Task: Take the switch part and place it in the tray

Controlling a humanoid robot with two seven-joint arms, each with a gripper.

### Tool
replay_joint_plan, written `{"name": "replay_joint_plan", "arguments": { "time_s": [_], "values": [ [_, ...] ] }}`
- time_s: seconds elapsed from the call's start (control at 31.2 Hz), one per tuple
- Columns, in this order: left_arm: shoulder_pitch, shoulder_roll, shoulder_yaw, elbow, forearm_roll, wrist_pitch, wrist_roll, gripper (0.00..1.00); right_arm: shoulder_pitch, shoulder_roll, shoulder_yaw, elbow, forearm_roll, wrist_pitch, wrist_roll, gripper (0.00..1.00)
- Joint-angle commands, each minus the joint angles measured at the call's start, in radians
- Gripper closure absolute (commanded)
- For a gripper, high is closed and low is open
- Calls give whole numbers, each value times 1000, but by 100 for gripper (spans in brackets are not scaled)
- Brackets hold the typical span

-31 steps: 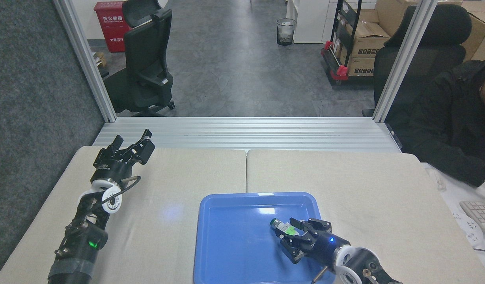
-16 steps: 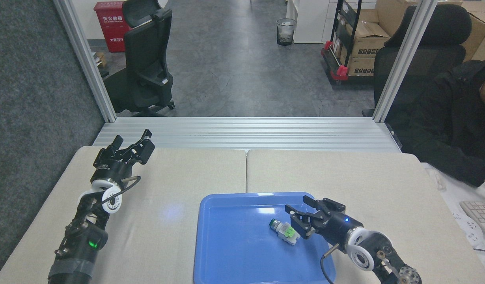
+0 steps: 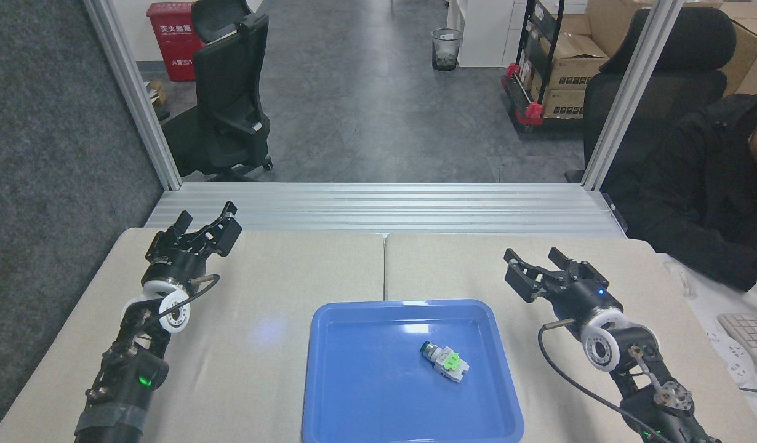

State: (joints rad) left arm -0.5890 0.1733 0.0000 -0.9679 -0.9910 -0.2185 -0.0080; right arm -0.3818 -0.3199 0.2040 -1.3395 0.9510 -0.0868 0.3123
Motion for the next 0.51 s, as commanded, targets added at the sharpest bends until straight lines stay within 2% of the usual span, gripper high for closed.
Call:
{"name": "replay_joint_plan", "arguments": {
  "time_s": [0.0,0.13,0.29,0.48],
  "values": [
    [0,0,-23,0,0,1,0,0,-35,15,-158,3,-8,25,-2,2],
    [0,0,-23,0,0,1,-1,0,-60,-4,-164,42,-1,27,-1,2],
    [0,0,-23,0,0,1,-1,0,-80,-53,-163,82,3,29,-1,2],
    [0,0,-23,0,0,1,-1,0,-78,-62,-160,101,15,29,-1,2]
  ]
}}
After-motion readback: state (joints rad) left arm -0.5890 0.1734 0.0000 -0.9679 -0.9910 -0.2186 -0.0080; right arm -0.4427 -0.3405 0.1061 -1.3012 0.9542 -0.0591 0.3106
